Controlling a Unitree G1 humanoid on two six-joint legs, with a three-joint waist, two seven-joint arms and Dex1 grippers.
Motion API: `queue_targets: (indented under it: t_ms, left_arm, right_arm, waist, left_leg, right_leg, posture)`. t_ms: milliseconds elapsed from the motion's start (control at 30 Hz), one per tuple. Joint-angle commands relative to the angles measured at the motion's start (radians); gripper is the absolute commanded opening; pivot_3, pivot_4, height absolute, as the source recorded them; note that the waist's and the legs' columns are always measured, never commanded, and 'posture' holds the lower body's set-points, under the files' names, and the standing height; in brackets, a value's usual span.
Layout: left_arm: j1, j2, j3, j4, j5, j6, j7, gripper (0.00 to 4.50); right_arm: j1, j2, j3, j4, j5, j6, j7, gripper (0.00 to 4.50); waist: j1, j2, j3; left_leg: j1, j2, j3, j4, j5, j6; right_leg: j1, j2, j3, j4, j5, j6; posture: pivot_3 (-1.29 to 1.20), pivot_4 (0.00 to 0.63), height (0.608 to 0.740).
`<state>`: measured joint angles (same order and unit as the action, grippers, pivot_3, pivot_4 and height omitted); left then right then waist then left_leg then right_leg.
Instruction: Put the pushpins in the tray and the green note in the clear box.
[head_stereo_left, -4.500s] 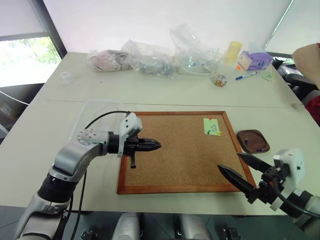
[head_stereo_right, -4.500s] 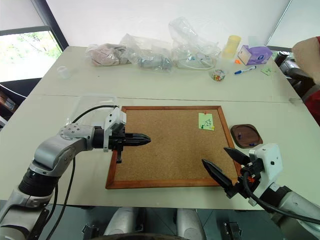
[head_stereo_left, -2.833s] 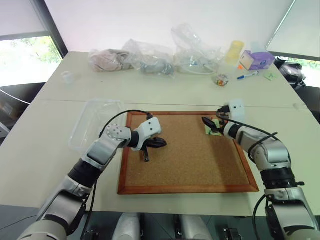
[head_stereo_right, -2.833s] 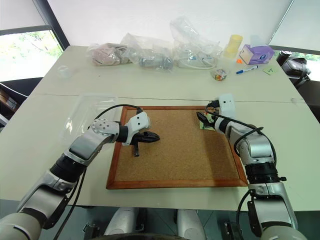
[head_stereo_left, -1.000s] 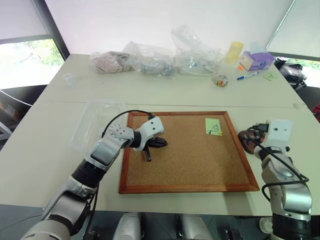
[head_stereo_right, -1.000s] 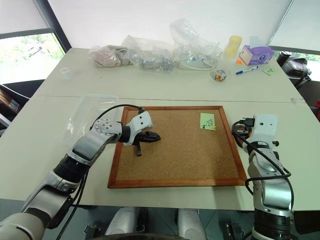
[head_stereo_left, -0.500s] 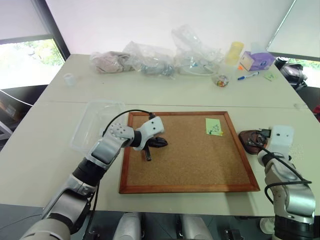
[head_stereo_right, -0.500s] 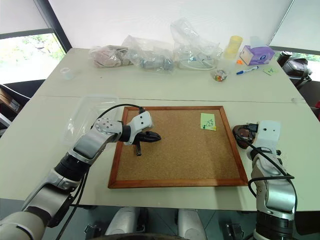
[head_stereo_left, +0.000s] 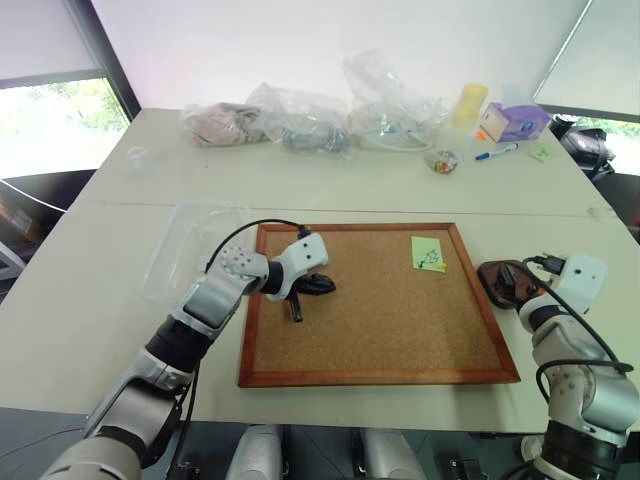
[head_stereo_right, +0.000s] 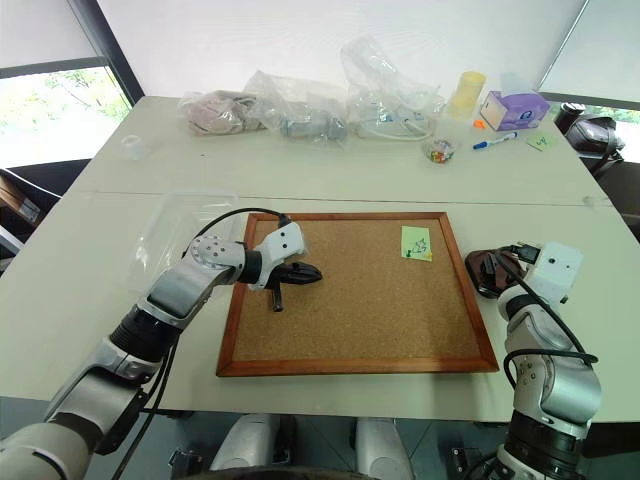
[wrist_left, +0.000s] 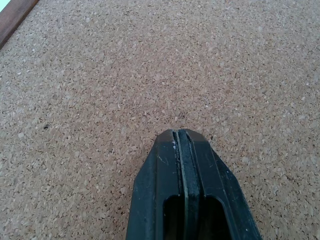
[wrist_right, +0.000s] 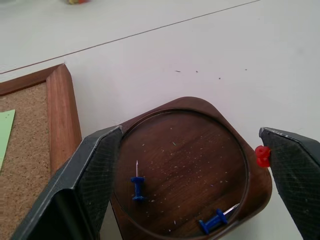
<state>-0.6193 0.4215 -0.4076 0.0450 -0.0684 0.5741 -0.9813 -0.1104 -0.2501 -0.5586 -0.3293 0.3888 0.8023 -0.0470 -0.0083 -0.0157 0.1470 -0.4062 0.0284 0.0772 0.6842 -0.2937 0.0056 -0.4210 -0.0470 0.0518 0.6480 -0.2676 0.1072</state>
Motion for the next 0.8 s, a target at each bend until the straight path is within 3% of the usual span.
queue_targets:
  t_ms: [33,367,800]
  left_arm:
    - [0.008,-0.011,-0.023,0.019,0.018,0.004,0.011,0.00]
    - [0.003,-0.015,-0.024,0.030,0.023,-0.007,0.014,0.00]
    - [0.005,-0.003,-0.019,0.025,0.022,-0.010,0.011,0.00]
  right_arm:
    - [-0.027,0.020,-0.052,-0.033,0.072,0.016,-0.006,4.42]
    - [-0.050,0.025,-0.105,0.029,0.204,0.114,-0.019,4.42]
    - [0.029,-0.107,0.183,-0.173,0.055,-0.156,0.175,4.42]
  waist:
    - [0.000,0.000,0.000]
    - [0.001,0.000,0.000]
    - [-0.003,0.001,0.000]
  left_leg:
    - [0.000,0.000,0.000,0.000,0.000,0.000]
    - [0.000,0.000,0.000,0.000,0.000,0.000]
    - [0.000,0.000,-0.001,0.000,0.000,0.000]
  right_leg:
    - [0.000,0.000,0.000,0.000,0.000,0.000]
    - [0.000,0.000,0.000,0.000,0.000,0.000]
    - [0.001,0.000,0.000,-0.001,0.000,0.000]
  posture:
    - [0.00,0.150,0.737]
    - [0.00,0.150,0.737]
    - [0.00,0.150,0.737]
